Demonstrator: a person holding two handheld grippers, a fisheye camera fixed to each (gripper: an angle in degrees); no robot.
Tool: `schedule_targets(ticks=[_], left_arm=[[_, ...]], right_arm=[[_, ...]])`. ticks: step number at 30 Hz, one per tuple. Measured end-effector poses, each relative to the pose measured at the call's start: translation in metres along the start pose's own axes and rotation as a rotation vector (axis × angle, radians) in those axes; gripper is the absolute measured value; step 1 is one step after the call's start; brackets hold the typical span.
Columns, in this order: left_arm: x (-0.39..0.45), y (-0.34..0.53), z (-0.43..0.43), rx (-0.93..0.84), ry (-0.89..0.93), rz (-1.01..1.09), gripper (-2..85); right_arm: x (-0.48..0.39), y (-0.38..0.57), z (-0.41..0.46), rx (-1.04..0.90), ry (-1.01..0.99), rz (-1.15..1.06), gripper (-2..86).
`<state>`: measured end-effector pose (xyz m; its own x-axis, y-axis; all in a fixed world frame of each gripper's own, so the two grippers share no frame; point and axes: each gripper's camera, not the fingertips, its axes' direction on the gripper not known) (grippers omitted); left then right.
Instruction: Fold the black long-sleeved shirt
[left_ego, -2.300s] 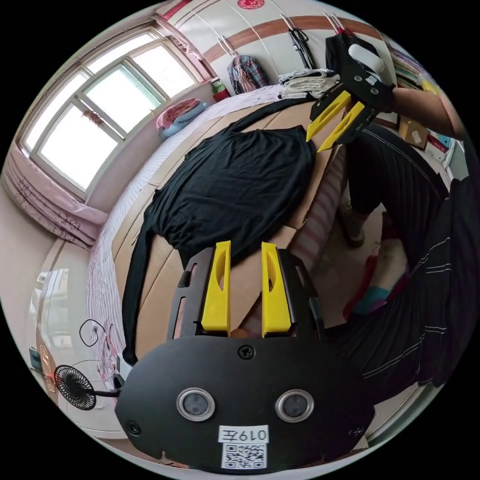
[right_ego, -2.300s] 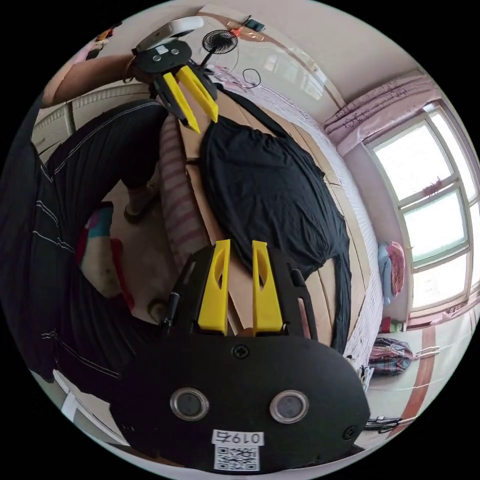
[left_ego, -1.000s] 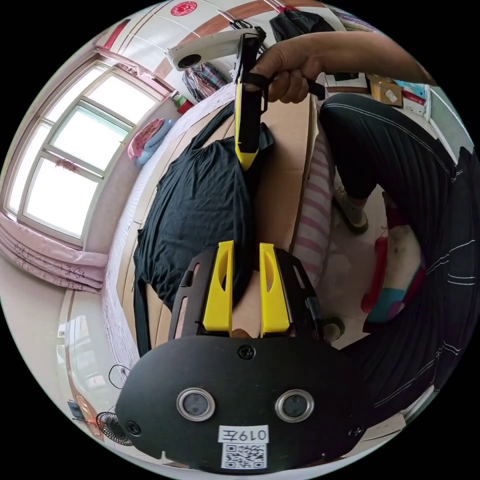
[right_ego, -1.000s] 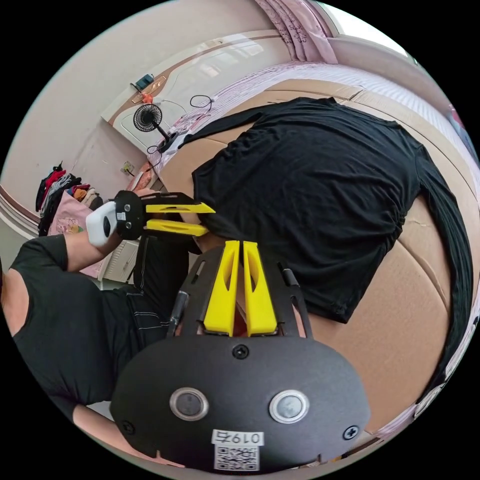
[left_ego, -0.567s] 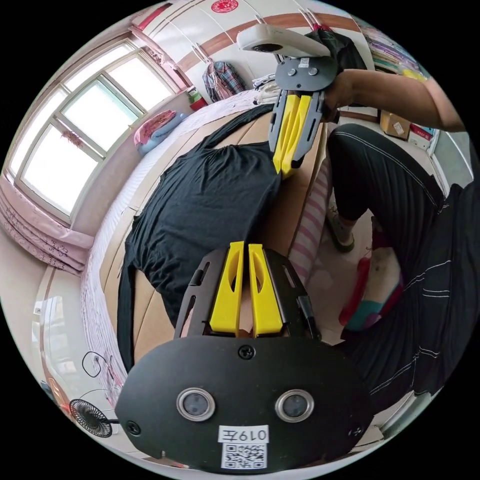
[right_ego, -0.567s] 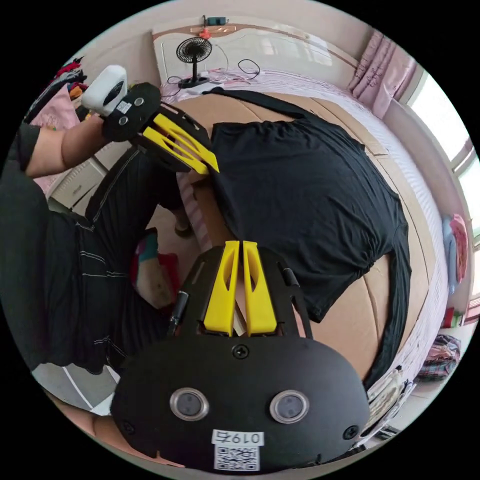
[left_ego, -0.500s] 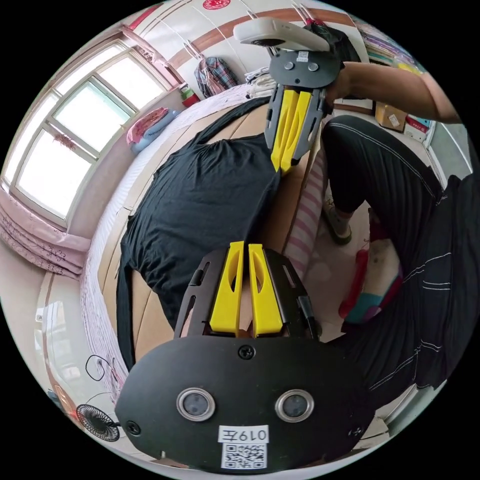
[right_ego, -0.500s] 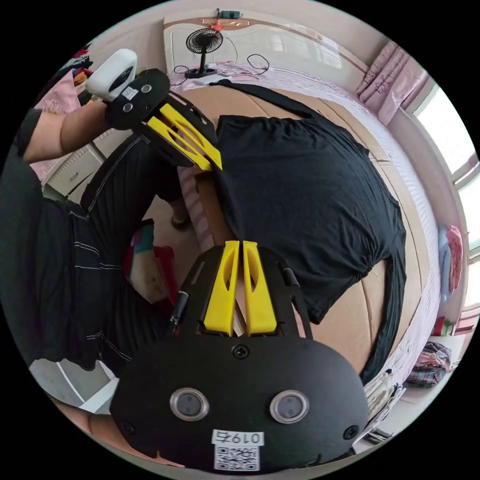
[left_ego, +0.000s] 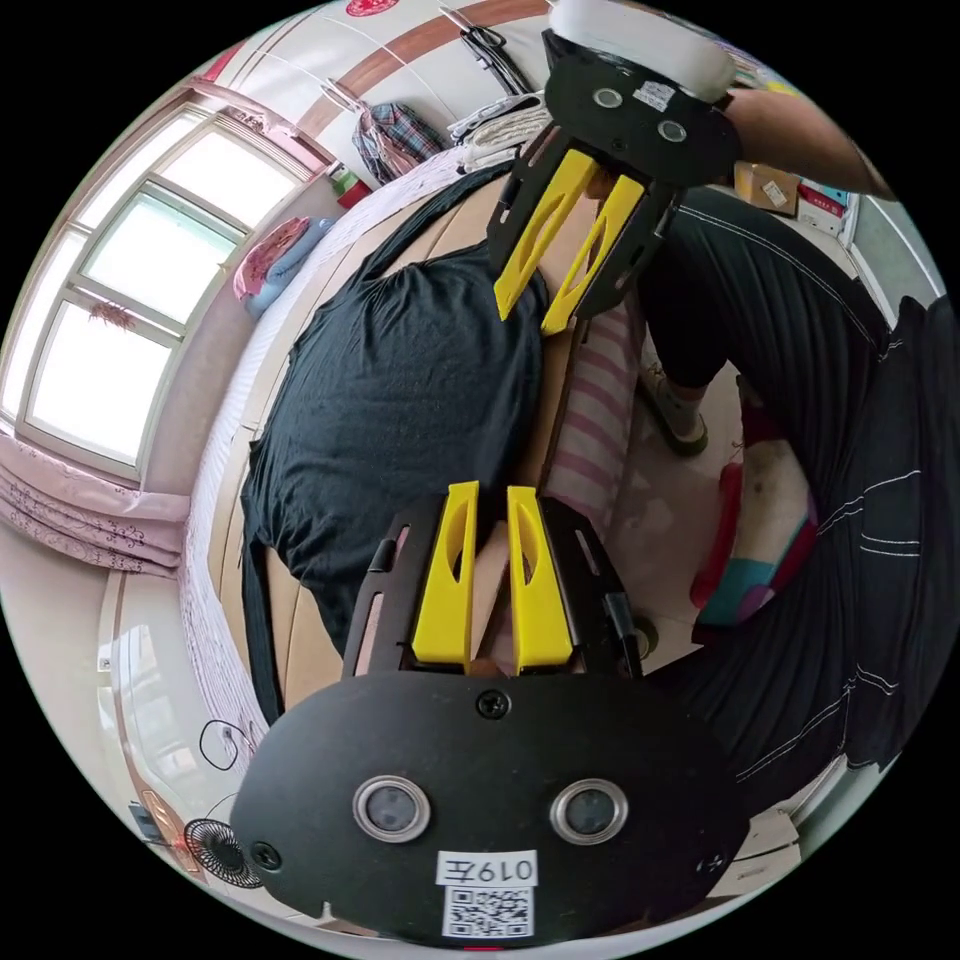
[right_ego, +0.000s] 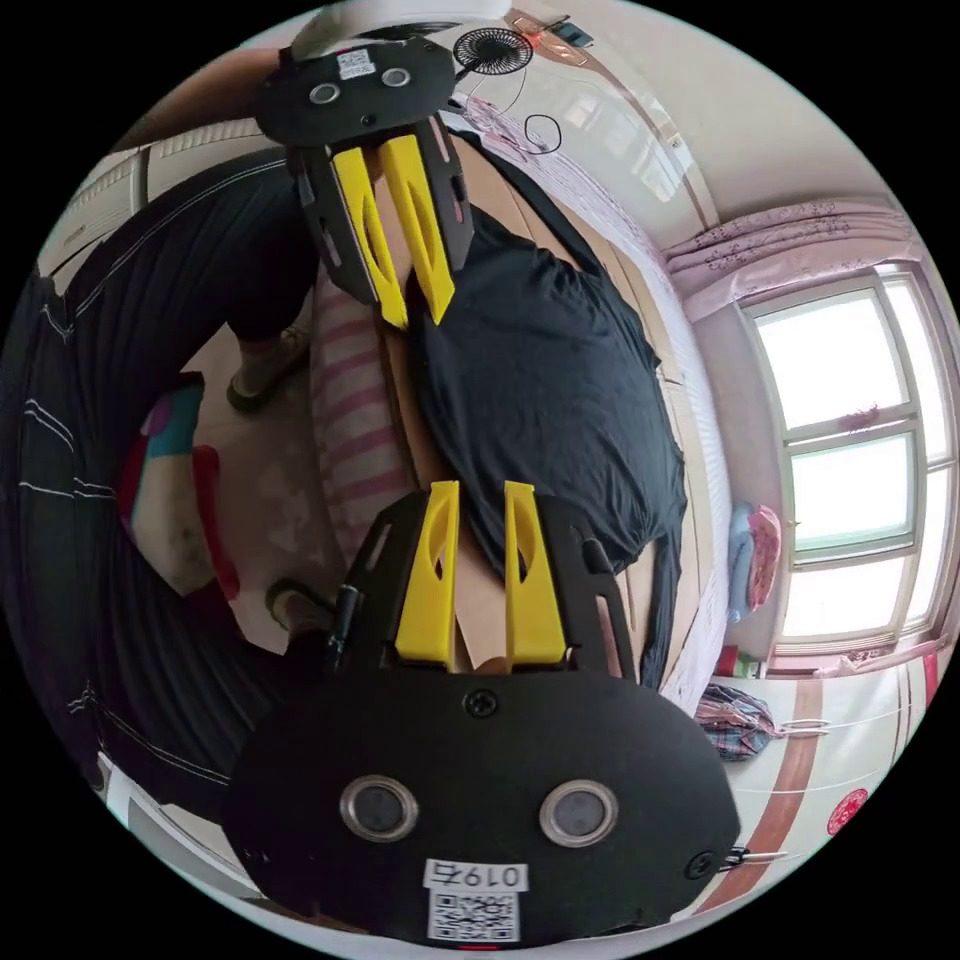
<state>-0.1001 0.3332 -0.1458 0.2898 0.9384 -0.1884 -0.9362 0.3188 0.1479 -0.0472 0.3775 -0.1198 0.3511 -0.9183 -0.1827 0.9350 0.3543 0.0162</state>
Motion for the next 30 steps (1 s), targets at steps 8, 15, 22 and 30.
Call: schedule_targets(ticks=[8,15,22,30], left_arm=[[-0.040,0.078,-0.016,-0.026,-0.055,-0.095,7.4],[-0.076,0.107,0.010,-0.067,-0.044,-0.076,7.4],[-0.102,0.110,0.034,-0.049,-0.021,-0.036,7.2],[-0.140,0.111,0.064,-0.051,0.083,-0.016,5.6]], right_arm=[[-0.003,0.064,0.016,-0.046,-0.036,-0.007,8.6],[-0.029,0.070,0.030,-0.039,0.004,-0.147,6.6],[-0.042,0.086,0.037,-0.048,-0.003,-0.139,0.1],[-0.034,0.100,0.036,-0.033,-0.064,-0.051,-0.7]])
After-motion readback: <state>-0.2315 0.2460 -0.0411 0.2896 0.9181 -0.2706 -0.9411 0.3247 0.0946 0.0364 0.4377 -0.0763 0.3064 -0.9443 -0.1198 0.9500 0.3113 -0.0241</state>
